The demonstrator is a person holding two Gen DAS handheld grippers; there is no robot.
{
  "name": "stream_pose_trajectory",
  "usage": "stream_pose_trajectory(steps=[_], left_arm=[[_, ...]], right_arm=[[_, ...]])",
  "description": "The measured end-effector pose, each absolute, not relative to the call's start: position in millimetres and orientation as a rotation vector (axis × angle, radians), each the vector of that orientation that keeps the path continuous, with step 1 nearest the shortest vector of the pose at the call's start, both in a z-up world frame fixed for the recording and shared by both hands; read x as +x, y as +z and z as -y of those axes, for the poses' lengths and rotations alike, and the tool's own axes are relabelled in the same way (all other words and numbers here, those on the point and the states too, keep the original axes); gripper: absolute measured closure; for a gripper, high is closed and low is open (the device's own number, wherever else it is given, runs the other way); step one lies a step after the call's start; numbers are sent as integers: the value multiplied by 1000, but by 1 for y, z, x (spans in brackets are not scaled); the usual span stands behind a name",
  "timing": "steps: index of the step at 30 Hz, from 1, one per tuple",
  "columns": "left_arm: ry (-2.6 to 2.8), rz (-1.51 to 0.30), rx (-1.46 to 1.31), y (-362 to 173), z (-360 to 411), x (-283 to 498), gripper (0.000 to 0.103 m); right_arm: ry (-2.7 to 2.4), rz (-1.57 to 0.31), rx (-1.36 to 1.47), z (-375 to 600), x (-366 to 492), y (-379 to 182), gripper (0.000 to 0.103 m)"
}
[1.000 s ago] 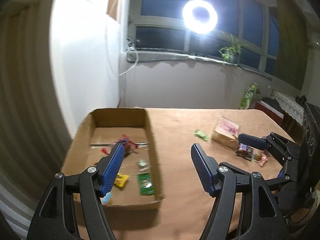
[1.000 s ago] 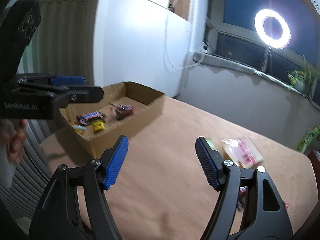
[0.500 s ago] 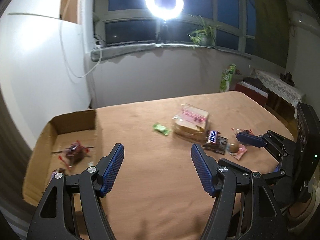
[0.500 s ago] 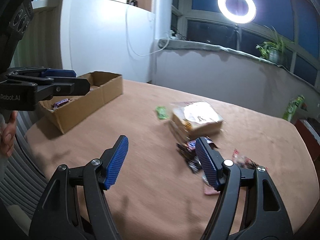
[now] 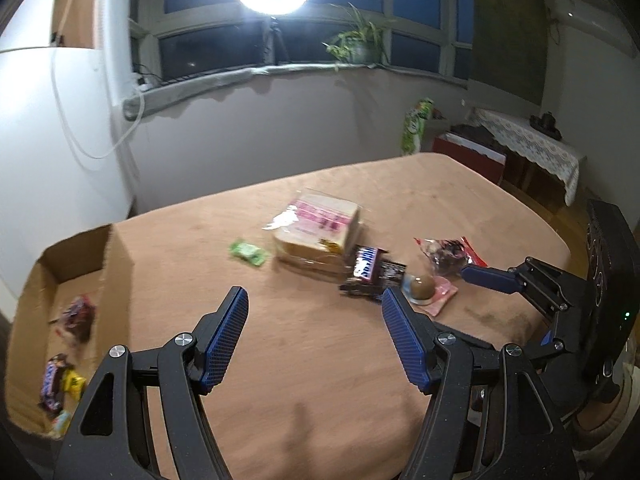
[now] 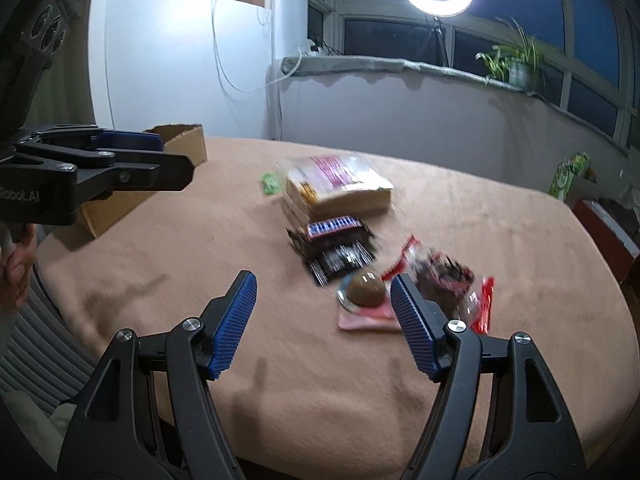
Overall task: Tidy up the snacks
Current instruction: 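Move both tools back to the snack pile, then grasp the second Snickers bar with the left gripper while the right gripper grasps the chocolate ball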
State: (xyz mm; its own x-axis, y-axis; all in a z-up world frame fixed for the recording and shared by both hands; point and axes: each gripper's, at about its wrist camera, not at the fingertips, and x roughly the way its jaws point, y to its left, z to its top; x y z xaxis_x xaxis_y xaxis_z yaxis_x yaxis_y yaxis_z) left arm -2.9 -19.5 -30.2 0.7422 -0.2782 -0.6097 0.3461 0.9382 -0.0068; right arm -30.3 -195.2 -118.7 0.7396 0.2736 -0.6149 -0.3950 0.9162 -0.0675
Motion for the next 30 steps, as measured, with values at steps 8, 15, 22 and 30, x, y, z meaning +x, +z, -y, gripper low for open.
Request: stream_pose_trajectory(steps=[8,15,22,30], left_arm=[[-421,-734,107,-57,43,26,34],[-480,-809,43,-81,51,52,34],[-495,-827,7,-88,56,72,36],[-523,-836,49,-91,65,77,50]], right_arm=[[365,-692,-171,206,-20,-133,31],[367,-728,-156,209,-6,-147,36],[376,-725,-148,210,12,-147,44],[390,-714,-140,212,18,-146,59]])
